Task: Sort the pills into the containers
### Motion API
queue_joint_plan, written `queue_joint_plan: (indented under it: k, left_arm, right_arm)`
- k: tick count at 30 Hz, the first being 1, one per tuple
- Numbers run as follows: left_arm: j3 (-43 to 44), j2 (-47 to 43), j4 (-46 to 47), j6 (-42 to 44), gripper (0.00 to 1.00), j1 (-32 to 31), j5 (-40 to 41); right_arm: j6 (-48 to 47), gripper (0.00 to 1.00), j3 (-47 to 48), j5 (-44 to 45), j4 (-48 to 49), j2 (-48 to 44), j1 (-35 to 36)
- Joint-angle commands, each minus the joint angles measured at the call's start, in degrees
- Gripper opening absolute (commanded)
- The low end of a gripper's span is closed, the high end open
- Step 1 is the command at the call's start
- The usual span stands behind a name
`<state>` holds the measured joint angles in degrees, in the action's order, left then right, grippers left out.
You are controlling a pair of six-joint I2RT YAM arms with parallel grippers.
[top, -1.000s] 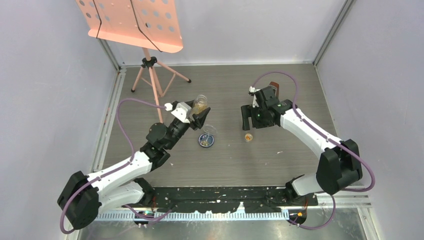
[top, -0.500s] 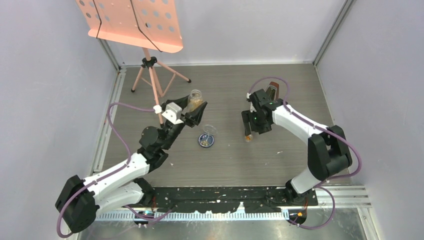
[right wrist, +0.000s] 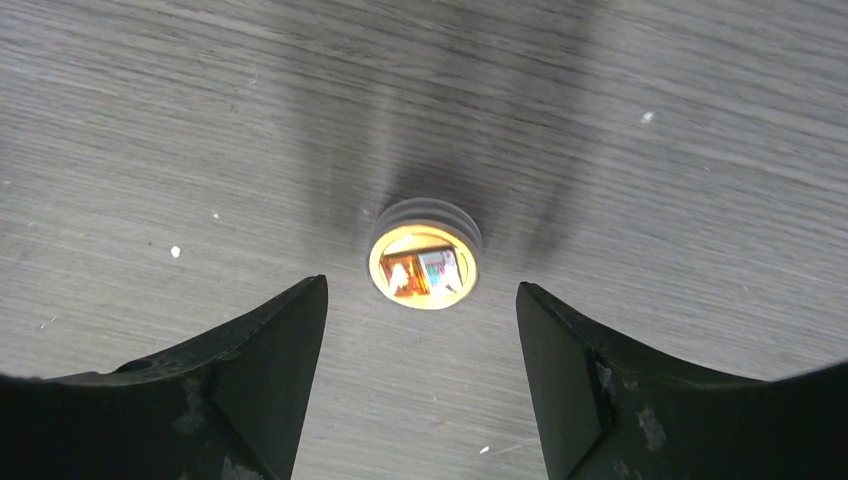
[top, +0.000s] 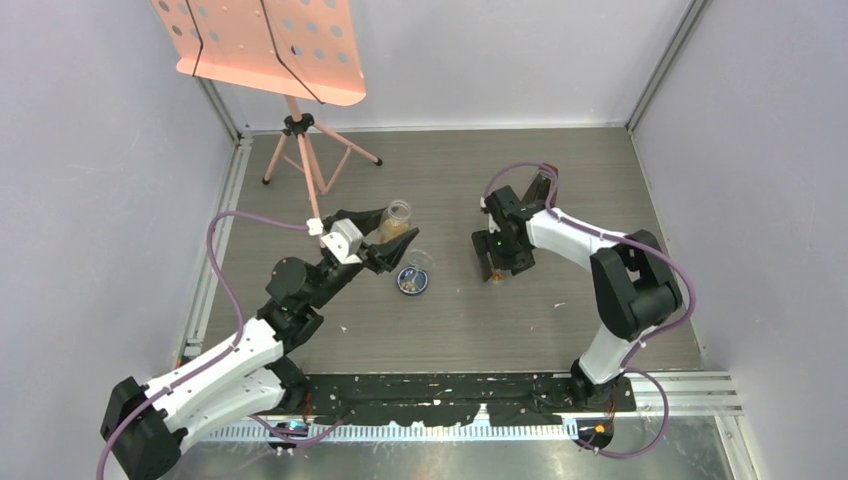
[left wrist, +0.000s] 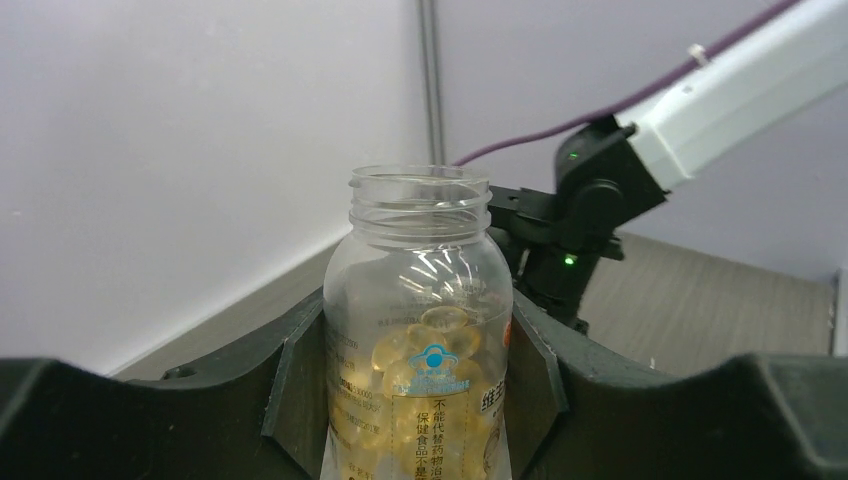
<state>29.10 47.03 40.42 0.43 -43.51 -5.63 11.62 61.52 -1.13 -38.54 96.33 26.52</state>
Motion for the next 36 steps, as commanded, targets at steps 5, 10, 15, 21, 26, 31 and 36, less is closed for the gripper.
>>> queue_joint_plan:
  k: [5, 10, 15, 21, 26, 31, 36]
  left_arm:
    - [1.6, -3.3, -9.5, -0.1, 0.12, 0.0, -13.8]
    - [2.0, -4.5, -13.4, 0.2, 0.12, 0.3, -16.6]
    - [1.3, -5.0, -14.1, 1.5, 0.12, 0.6, -16.8]
    - [0.6, -4.3, -13.2, 1.9, 0.11, 0.6, -16.6]
    - [0.5, -2.3, -12.6, 0.9, 0.11, 0.7, -17.4]
    - [-0.3, -0.6, -9.8, -0.1, 0.11, 1.8, -20.4]
    - [1.1, -0.4, -15.0, -1.4, 0.11, 3.3, -25.6]
  right_arm:
    - [0.4, 0.69, 2.2, 4.7, 1.1, 4.1, 1.1]
    - [1.7, 0.58, 2.2, 5.5, 1.2, 4.2, 1.4]
    - [1.9, 0.43, 2.6, 4.7, 1.2, 4.5, 1.4]
    - [0.6, 0.3, 4.5, 3.0, 0.5, 2.6, 1.4]
    - [-0.1, 0.3, 8.9, -4.9, -2.3, -4.2, 1.4]
    - [-1.7, 0.3, 14.7, -13.8, -6.1, -10.6, 1.4]
    - [-8.2, 0.31, 23.3, -23.9, -10.8, -15.2, 1.3]
